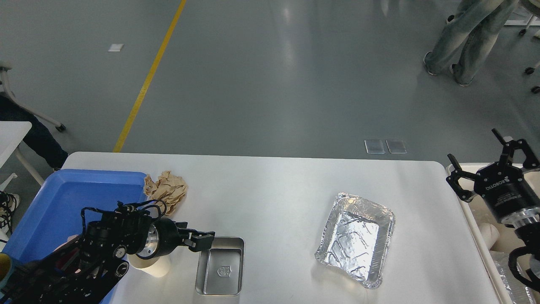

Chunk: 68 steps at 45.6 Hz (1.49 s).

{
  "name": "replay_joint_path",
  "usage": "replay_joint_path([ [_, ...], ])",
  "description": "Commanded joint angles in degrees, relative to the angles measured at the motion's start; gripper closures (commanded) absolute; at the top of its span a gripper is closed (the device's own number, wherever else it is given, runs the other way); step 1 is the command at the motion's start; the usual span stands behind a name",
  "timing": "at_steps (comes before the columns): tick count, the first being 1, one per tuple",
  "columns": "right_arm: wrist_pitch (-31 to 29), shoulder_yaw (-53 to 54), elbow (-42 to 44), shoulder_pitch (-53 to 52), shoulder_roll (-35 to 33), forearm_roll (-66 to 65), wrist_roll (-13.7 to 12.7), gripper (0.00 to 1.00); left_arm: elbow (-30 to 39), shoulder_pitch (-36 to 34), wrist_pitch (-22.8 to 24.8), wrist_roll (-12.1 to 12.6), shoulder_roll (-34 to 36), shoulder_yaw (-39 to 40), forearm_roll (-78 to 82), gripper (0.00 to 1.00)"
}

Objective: Tidy desktop
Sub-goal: 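Grasp the edge of the steel tin box with the left gripper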

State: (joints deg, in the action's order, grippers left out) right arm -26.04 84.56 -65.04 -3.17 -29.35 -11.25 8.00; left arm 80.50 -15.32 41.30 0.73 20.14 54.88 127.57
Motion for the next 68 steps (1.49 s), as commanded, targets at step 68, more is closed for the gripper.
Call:
replay_joint_path([
  [68,0.02,0.69,0.0,0.09,-0.35,-0.09,0.61,0.0,-2.01,-10.7,2.73,-1.34,2.8,-13.39,0.4,0.16],
])
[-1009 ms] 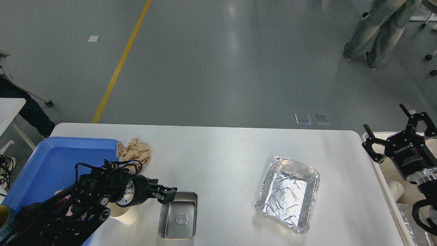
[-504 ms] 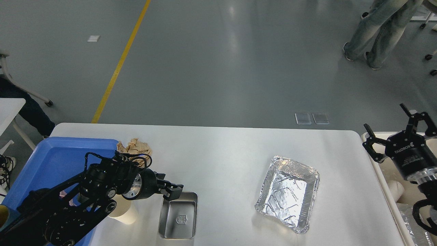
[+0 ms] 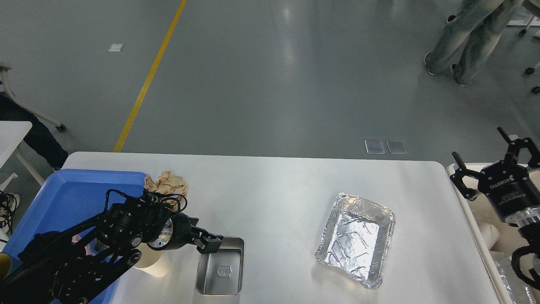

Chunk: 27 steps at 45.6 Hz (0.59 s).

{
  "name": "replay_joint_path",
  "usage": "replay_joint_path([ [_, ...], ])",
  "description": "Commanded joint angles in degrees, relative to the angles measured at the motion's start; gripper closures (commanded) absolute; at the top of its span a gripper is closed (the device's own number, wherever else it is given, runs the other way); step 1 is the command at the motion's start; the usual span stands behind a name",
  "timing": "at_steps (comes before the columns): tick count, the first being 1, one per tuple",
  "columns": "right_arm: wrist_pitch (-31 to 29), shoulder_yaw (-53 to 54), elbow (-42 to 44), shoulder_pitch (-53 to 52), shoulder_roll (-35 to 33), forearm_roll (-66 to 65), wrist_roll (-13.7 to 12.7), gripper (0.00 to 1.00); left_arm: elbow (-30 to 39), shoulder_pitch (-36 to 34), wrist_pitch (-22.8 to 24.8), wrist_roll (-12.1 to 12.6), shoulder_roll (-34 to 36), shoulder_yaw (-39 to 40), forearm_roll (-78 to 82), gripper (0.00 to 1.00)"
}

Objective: Tidy desktop
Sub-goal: 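Grasp the edge of the steel tin box with the left gripper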

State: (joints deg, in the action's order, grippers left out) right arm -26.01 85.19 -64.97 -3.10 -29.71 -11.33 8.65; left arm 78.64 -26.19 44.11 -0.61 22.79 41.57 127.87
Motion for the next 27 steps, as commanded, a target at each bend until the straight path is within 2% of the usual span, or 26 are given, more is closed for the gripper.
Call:
replay_joint_path([
  [1,0.0,0.07,-0.07,0.03,0.0,-0.01,0.05,0.0,-0.24,0.26,-0.08,0.0,0.15,-0.18,0.1,0.16],
  [21,0.0,0.33,0.02,0.03,0.0,-0.01,0.05,0.0,-2.44,0.08,-0.78,0.0,0.15,-3.25,2.13,0.31],
  [27,0.0,0.68,0.02,-0.06,0.0,-0.01,0.05,0.0,-2.53,0.08,-0.78,0.0,0.24,-3.25,2.13,0.42],
])
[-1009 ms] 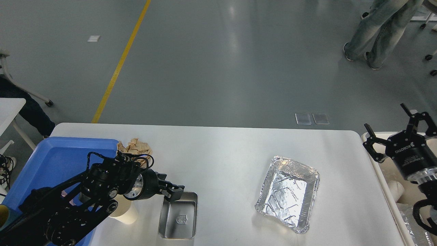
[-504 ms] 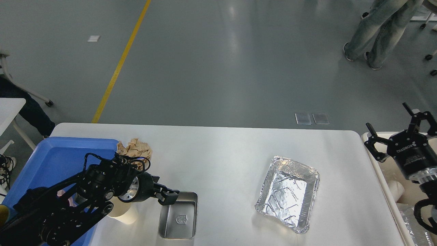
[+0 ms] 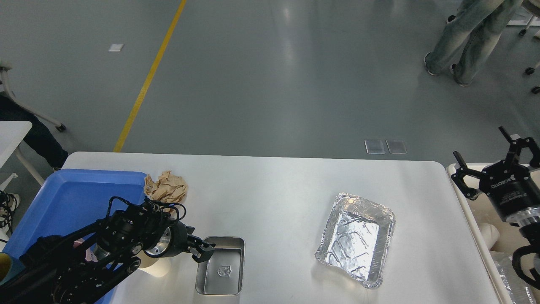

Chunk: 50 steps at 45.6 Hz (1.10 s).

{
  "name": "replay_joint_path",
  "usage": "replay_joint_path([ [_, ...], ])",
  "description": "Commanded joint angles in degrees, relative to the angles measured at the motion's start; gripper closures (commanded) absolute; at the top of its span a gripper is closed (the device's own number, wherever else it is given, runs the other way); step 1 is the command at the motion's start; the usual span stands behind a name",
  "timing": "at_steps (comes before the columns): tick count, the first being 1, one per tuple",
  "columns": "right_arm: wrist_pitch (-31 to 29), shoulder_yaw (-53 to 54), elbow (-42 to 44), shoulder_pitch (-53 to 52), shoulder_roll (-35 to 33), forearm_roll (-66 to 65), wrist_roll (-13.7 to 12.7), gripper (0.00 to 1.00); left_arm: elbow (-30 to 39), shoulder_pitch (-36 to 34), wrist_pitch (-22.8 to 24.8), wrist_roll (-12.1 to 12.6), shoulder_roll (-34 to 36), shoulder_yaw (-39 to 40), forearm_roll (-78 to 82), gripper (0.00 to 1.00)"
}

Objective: Tidy desktop
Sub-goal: 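Grasp the edge of the steel tin box with the left gripper, then lift the steel tin box and swing it over the blue tray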

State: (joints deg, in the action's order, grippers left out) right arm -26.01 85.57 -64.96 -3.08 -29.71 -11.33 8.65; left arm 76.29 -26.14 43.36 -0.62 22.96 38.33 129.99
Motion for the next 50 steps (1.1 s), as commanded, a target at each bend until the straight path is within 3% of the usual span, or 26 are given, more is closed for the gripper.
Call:
replay_joint_path([
  [1,0.0,0.3,-0.08,0.0,0.0,-0.01,-0.04,0.0,-0.27,0.12,-0.03,0.01,0.07,-0.01,0.01,0.44],
  [8,0.0,0.22,-0.08,-0.08,0.0,-0.01,0.05,0.0,-1.76,0.39,-0.47,0.1,-0.37,-0.01,0.01,0.71],
  [15,0.0,0.3,0.01,0.0,0.0,-0.01,0.05,0.0,-2.11,0.65,-0.65,0.1,-0.46,-0.01,0.01,0.76],
  [24,0.0,0.3,-0.08,0.0,0.09,-0.01,0.05,0.0,-2.64,1.0,-1.26,0.1,-0.99,0.25,0.01,0.94],
  [43,0.0,0.3,-0.08,0.0,0.18,-0.01,0.05,0.0,-3.52,-0.14,-2.41,0.01,-4.33,2.8,0.01,1.0],
  [50,0.0,0.3,-0.08,0.0,0.27,-0.01,0.05,0.0,-3.34,-2.07,0.14,-0.08,-6.44,6.75,0.01,1.0],
])
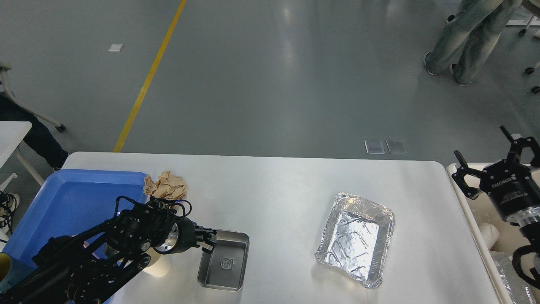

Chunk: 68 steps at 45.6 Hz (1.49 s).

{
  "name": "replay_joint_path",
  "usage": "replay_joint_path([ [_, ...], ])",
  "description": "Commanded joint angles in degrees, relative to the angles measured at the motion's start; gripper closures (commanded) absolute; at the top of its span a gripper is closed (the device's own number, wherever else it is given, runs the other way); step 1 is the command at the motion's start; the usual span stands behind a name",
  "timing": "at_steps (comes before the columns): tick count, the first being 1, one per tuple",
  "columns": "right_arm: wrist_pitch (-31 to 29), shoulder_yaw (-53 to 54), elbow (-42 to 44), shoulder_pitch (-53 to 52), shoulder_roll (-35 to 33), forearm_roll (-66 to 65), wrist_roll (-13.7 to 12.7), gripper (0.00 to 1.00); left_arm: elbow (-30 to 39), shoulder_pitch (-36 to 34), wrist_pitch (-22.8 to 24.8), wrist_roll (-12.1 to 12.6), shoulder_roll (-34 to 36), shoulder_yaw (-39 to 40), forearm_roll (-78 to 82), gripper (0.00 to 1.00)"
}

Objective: Tidy desktop
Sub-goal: 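Lift the steel tin box and swing it over the blue tray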

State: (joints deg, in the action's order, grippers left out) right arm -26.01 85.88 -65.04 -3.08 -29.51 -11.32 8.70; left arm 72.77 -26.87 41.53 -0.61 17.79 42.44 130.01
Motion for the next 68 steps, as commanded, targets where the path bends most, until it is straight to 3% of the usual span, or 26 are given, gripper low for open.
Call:
replay_joint_path([
  [1,0.0,-0.01,0.0,0.0,0.06,-0.02,0.01,0.0,0.18,-1.78,2.58,-0.09,-1.36,3.26,-0.01,1.0],
  [14,0.0,-0.1,0.0,0.0,0.33,-0.02,0.01,0.0,1.06,-7.76,6.71,-1.59,-0.83,11.43,-0.01,1.0],
  [23,0.0,-0.1,0.0,0.0,0.5,-0.9,0.01,0.0,1.59,-12.33,12.87,-1.85,0.57,19.96,-0.01,1.0],
  [35,0.0,-0.01,-0.09,0.0,0.94,-1.16,0.01,0.0,3.52,-14.0,13.47,-2.2,6.64,21.63,-1.33,1.0],
  [43,0.0,-0.01,-0.09,0.0,0.68,-1.16,0.01,0.0,3.61,-12.25,13.31,-2.2,12.08,26.64,-3.0,1.0],
  [52,0.0,-0.01,-0.09,0.0,0.59,-1.34,0.01,0.0,3.08,-4.96,11.03,-2.2,20.52,32.44,-7.75,1.0],
  [68,0.0,-0.1,-0.09,0.09,0.42,-1.43,0.01,0.0,2.12,8.14,7.78,-3.43,22.81,42.55,-9.68,1.0],
])
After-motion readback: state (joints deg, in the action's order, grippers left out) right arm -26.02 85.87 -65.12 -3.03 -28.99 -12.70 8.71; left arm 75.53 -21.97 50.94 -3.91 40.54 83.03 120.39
